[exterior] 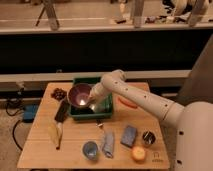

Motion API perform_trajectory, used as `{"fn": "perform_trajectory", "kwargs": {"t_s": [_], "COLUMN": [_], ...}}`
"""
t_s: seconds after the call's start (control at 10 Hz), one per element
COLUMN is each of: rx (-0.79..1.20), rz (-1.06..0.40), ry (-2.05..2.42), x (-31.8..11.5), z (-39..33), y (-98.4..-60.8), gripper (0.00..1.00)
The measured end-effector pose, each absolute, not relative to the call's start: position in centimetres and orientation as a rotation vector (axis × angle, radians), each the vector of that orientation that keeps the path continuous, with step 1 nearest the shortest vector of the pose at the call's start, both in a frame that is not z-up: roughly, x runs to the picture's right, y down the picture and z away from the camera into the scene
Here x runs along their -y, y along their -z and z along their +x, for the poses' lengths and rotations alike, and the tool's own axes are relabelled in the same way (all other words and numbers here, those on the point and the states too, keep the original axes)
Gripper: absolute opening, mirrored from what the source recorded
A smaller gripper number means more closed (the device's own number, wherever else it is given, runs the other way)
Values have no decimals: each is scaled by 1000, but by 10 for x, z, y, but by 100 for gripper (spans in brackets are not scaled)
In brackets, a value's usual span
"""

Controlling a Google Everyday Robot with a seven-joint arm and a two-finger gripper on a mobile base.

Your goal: Stack bowls into tray

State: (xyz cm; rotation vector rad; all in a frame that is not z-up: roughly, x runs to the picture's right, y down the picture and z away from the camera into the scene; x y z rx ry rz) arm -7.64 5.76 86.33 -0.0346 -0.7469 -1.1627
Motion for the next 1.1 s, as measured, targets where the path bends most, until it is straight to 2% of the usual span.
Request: {"fn": "perform_trajectory", "kwargs": {"t_s": [0.3,0.4,1.1], "rx": [724,714,736], "rz": [-31,-34,-11], "ry": [1145,1140,1109], "x": [-49,-48,-42], "z": [-68,-66,-60], "y": [-861,-861,-858], "gripper": [75,80,80]}}
